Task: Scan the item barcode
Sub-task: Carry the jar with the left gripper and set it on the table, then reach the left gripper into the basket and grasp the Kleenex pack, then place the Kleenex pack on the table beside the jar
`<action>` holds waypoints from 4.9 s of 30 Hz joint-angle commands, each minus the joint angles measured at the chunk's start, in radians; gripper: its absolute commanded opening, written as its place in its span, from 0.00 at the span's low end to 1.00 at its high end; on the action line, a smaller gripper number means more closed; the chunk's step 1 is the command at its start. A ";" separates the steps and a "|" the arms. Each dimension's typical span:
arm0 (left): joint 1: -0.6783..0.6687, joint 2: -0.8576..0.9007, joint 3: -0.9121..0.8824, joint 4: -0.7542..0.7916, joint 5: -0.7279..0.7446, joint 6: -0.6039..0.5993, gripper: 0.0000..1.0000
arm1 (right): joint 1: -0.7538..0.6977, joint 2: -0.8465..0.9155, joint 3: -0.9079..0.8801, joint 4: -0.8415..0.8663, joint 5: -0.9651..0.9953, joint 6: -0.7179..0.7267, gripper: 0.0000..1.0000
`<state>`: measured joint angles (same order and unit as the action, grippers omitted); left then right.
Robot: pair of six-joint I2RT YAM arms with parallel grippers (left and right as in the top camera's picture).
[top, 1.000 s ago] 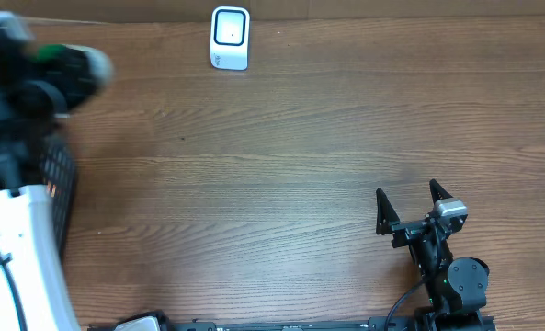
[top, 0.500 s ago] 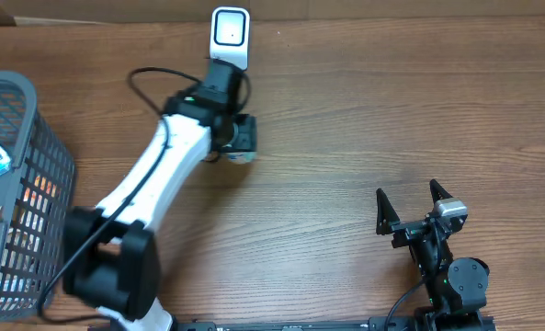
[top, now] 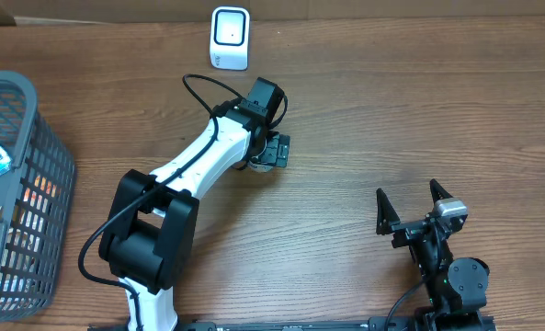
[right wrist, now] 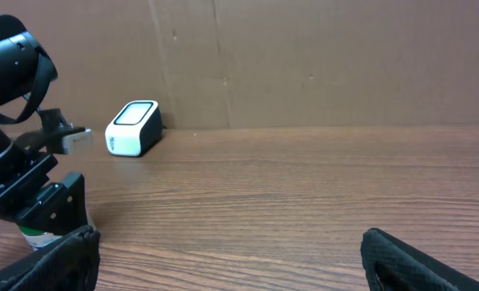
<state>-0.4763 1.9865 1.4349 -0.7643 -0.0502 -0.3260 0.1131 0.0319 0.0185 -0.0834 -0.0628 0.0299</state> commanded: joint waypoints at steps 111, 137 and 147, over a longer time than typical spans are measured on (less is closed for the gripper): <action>0.391 -0.514 -0.109 -0.229 0.195 0.132 0.04 | 0.005 -0.006 -0.010 0.003 0.009 -0.001 1.00; 0.536 -0.428 0.264 -0.278 0.294 0.141 1.00 | 0.005 -0.006 -0.010 0.003 0.009 -0.001 1.00; 1.004 -0.499 0.363 -0.278 0.243 0.047 0.94 | 0.005 -0.006 -0.010 0.003 0.009 -0.001 1.00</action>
<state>0.4156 1.4837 1.7889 -1.0370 0.2554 -0.2295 0.1131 0.0319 0.0185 -0.0834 -0.0624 0.0299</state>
